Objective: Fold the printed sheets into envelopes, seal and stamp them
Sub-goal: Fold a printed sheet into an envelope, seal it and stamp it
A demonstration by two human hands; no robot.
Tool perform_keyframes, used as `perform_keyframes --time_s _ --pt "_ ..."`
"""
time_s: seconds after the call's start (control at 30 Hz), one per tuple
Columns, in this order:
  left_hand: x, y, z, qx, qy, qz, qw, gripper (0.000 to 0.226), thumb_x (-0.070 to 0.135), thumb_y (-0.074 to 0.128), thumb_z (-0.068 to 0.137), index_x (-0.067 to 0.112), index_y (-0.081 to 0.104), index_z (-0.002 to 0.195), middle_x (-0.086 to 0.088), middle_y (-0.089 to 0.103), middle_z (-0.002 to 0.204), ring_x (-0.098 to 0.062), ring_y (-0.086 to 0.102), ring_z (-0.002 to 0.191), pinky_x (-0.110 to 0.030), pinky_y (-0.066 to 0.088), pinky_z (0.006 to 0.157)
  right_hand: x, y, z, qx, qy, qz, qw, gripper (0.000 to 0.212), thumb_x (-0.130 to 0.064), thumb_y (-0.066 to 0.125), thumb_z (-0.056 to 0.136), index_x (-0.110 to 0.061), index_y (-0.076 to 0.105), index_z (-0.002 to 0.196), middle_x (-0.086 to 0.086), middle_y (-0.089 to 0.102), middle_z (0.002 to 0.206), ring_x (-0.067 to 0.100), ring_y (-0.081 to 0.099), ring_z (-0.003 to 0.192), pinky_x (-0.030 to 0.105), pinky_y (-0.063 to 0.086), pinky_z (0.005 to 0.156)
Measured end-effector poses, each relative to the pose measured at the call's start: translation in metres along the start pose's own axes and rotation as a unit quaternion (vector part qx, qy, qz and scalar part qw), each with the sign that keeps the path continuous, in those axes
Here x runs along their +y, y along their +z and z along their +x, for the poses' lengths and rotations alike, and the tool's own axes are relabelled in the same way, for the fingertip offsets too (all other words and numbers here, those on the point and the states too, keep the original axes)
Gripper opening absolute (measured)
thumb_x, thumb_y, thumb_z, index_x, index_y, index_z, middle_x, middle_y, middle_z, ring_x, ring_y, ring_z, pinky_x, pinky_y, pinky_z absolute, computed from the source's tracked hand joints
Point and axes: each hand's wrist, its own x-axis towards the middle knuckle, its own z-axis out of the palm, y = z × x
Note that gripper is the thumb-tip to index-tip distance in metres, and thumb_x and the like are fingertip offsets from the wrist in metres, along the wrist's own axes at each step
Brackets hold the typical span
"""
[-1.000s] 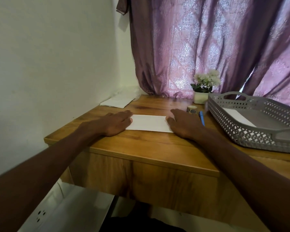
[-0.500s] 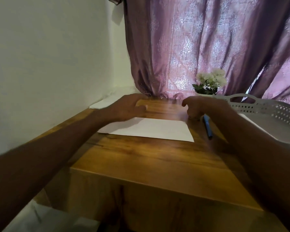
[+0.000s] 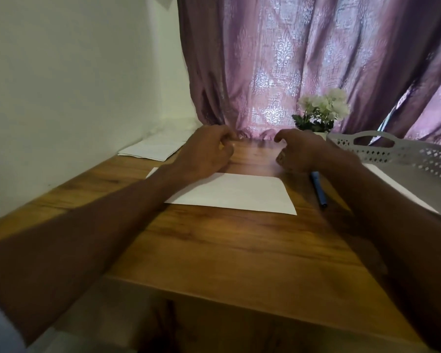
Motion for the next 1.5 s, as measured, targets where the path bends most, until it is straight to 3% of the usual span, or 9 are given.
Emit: perform_keyframes --time_s 0.1,0.23,0.4,0.57,0.8,1.07,1.23,1.37,1.5 --pt "-0.001 -0.001 0.001 0.011 -0.031 -0.06 0.998 0.027 0.023 0.068 0.1 0.015 0.071 0.125 0.001 0.073 0.114 -0.006 0.062 0.09 -0.002 0.042 0.073 -0.014 0.0 -0.004 0.041 -0.012 0.159 0.986 0.06 -0.014 0.076 0.085 -0.016 0.054 0.141 0.014 0.068 0.119 0.03 0.065 0.103 0.03 0.048 0.08" --pt "0.008 -0.003 0.004 0.01 -0.011 -0.096 0.995 0.035 0.028 0.076 0.095 0.016 0.071 0.127 0.002 0.074 0.118 -0.009 0.065 0.101 -0.012 0.047 0.088 -0.033 0.002 -0.013 0.022 -0.014 0.35 0.936 0.079 0.001 0.085 0.077 -0.016 0.047 0.144 0.011 0.064 0.105 0.022 0.063 0.089 0.027 0.049 0.068" --pt "0.01 -0.002 0.003 -0.007 0.002 -0.119 0.993 0.04 0.024 0.081 0.091 0.015 0.071 0.129 -0.002 0.073 0.125 -0.012 0.066 0.106 -0.018 0.049 0.097 -0.042 0.005 -0.018 0.011 -0.021 0.441 0.897 0.073 0.006 0.083 0.078 -0.011 0.051 0.141 0.024 0.067 0.111 0.023 0.064 0.089 0.032 0.052 0.075" --pt "0.008 -0.001 0.002 0.018 0.011 -0.119 0.993 0.031 0.018 0.083 0.089 0.014 0.077 0.118 0.003 0.074 0.113 -0.006 0.066 0.094 -0.01 0.049 0.089 -0.041 0.007 -0.019 -0.005 -0.023 0.462 0.887 0.055 0.007 0.08 0.081 -0.011 0.062 0.13 0.021 0.071 0.109 0.028 0.066 0.092 0.035 0.052 0.071" --pt "0.003 0.001 0.004 0.038 -0.019 -0.15 0.988 0.016 0.017 0.083 0.088 0.017 0.079 0.104 0.024 0.067 0.088 0.022 0.06 0.08 0.004 0.043 0.075 -0.038 0.008 -0.019 -0.026 -0.003 0.498 0.867 0.026 -0.011 0.079 0.087 -0.019 0.074 0.112 0.01 0.078 0.103 0.019 0.072 0.095 0.029 0.053 0.07" --pt "0.0 -0.002 0.006 0.013 -0.093 -0.221 0.971 0.014 0.017 0.08 0.091 0.012 0.079 0.104 -0.002 0.079 0.102 -0.013 0.075 0.097 -0.025 0.061 0.089 -0.036 0.007 -0.019 -0.09 0.001 0.515 0.853 0.04 0.009 0.069 0.087 -0.021 0.074 0.113 0.012 0.074 0.118 0.021 0.064 0.105 0.029 0.05 0.07" --pt "-0.003 -0.002 0.006 0.011 -0.114 -0.251 0.961 0.009 0.013 0.078 0.092 0.012 0.08 0.101 -0.003 0.08 0.1 -0.014 0.076 0.095 -0.027 0.061 0.091 -0.033 0.01 -0.016 -0.092 0.003 0.51 0.855 0.041 0.002 0.074 0.087 -0.024 0.074 0.118 -0.001 0.075 0.1 0.018 0.066 0.098 0.029 0.05 0.069" --pt "-0.004 -0.003 0.006 0.005 -0.129 -0.263 0.956 0.005 0.011 0.076 0.092 0.015 0.078 0.094 -0.005 0.08 0.1 -0.015 0.078 0.093 -0.028 0.062 0.087 -0.029 0.012 -0.013 -0.088 0.011 0.499 0.862 0.029 -0.004 0.076 0.088 -0.026 0.076 0.106 -0.004 0.078 0.094 0.014 0.07 0.09 0.029 0.05 0.07" --pt "-0.003 -0.001 0.006 -0.001 -0.131 -0.265 0.955 0.006 0.014 0.074 0.094 0.019 0.076 0.092 0.001 0.079 0.098 -0.006 0.077 0.087 -0.016 0.059 0.076 -0.029 0.01 -0.013 -0.085 0.027 0.484 0.871 0.03 -0.016 0.081 0.086 -0.023 0.075 0.114 0.002 0.078 0.098 0.011 0.07 0.082 0.025 0.051 0.062"
